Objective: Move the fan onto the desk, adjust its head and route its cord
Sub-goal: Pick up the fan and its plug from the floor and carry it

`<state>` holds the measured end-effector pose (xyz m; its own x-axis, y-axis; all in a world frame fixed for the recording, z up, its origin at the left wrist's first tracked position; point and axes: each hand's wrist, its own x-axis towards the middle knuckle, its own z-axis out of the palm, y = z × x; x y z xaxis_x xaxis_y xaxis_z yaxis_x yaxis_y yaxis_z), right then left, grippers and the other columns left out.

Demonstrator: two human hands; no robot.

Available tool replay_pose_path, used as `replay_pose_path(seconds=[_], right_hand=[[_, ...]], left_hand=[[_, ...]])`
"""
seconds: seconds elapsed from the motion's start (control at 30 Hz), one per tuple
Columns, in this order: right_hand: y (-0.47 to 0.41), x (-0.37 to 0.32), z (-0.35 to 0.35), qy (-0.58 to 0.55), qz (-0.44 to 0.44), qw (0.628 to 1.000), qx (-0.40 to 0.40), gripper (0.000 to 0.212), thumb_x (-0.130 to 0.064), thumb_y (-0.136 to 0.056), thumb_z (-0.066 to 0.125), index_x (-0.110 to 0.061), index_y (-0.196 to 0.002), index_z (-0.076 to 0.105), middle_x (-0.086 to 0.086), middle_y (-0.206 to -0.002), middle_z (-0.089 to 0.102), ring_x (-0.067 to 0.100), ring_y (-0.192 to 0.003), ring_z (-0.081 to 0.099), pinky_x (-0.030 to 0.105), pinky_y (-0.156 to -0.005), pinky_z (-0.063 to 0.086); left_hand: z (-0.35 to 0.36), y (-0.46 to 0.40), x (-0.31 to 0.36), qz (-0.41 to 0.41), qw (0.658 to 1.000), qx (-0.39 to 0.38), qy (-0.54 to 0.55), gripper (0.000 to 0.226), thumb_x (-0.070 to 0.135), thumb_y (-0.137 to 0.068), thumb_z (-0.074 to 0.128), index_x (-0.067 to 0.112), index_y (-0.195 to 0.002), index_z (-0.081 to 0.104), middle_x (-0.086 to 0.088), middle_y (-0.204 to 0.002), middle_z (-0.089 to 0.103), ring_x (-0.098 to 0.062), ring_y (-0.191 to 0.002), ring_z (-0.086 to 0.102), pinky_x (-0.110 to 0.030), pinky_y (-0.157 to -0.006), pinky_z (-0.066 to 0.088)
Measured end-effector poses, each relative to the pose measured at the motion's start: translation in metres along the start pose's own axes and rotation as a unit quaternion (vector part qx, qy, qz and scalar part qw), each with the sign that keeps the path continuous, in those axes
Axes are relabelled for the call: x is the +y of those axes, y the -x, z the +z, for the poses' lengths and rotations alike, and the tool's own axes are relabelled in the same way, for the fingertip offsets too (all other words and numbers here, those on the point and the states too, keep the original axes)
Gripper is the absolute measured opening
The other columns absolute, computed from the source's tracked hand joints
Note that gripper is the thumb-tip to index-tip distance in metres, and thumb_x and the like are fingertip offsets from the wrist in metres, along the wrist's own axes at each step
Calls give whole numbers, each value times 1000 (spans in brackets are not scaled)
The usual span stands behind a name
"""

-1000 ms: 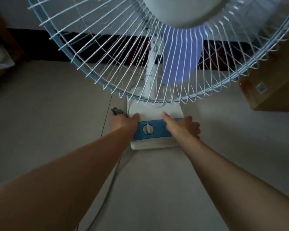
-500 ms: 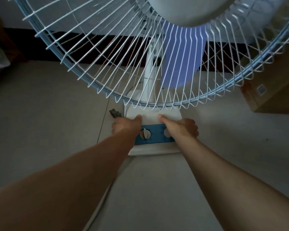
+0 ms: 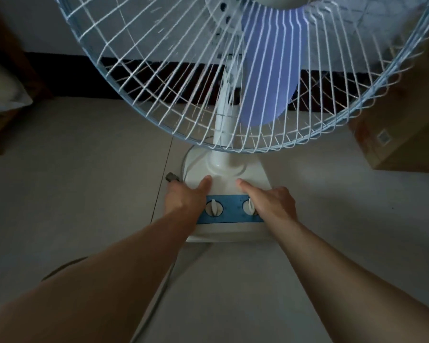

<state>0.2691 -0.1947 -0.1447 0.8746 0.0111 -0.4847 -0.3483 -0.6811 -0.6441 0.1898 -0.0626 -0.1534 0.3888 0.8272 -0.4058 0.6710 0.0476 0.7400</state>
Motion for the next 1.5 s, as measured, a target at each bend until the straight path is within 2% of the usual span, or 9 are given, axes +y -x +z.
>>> replay_pose_path(seconds=[0.17, 0.3, 0.4, 0.63, 0.73, 0.93, 1.13, 1.27, 1.5], right_hand=[[16, -1, -1, -11, 16, 1000, 6, 100, -79, -38, 65, -8, -108, 59, 11, -115, 65, 32, -97, 64, 35, -77, 50], [35, -15, -17, -28, 9, 1000, 2, 91, -81, -34, 62, -11, -93, 59, 9, -107, 66, 31, -91, 64, 36, -77, 51], [54, -32, -41, -48, -5, 999, 10, 89, -80, -32, 62, -12, -90, 54, 6, -96, 59, 29, -83, 60, 33, -71, 47], [97, -86, -101, -53, -47, 997, 31, 68, -78, -35, 64, -19, -64, 45, -4, -67, 46, 17, -59, 48, 28, -57, 38], [121, -121, -130, -49, -58, 996, 46, 68, -77, -38, 67, -19, -63, 41, 0, -78, 48, 24, -70, 49, 30, -65, 39], [186, -207, -189, -35, -80, 996, 33, 91, -79, -39, 63, -10, -99, 60, 9, -114, 65, 29, -93, 60, 30, -70, 40], [269, -308, -253, 2, -95, 995, 22, 97, -80, -42, 62, -8, -108, 61, 11, -115, 65, 31, -100, 62, 32, -73, 46], [333, -384, -304, 13, -106, 994, 12, 84, -79, -42, 62, -13, -93, 53, 7, -97, 59, 27, -81, 55, 32, -69, 46], [427, -482, -370, 19, -128, 992, -6, 75, -77, -49, 64, -16, -89, 47, 4, -91, 52, 27, -84, 56, 35, -76, 49]], left_hand=[[-16, 8, 4, 15, 1000, 6, -4, 59, 56, -74, 65, 9, -107, 54, 0, -78, 49, -18, -71, 47, -28, -71, 40], [-34, 20, 24, 32, 999, 7, -3, 64, 58, -71, 66, 7, -109, 54, -11, -106, 63, -28, -93, 60, -30, -75, 46], [-51, 38, 49, 46, 999, 4, 11, 64, 57, -71, 67, 8, -110, 55, -11, -108, 64, -25, -85, 55, -29, -71, 44], [-95, 81, 116, 60, 998, 7, 10, 71, 59, -71, 66, 6, -117, 54, -17, -119, 61, -34, -107, 59, -37, -88, 50], [-124, 102, 152, 66, 998, 15, 5, 75, 60, -72, 64, 3, -120, 53, -19, -122, 60, -36, -113, 56, -36, -91, 46], [-207, 153, 234, 57, 998, 26, 24, 73, 58, -75, 63, 4, -122, 47, -19, -124, 58, -36, -115, 55, -39, -92, 45], [-304, 207, 321, 33, 997, 44, 54, 74, 59, -74, 64, 3, -119, 51, -18, -119, 60, -35, -107, 58, -33, -75, 43], [-380, 246, 389, 26, 996, 61, 63, 74, 59, -73, 64, 3, -119, 51, -18, -118, 59, -35, -107, 58, -32, -75, 42], [-485, 304, 479, 26, 994, 78, 73, 74, 60, -72, 65, 3, -118, 50, -18, -116, 60, -35, -106, 59, -37, -84, 50]])
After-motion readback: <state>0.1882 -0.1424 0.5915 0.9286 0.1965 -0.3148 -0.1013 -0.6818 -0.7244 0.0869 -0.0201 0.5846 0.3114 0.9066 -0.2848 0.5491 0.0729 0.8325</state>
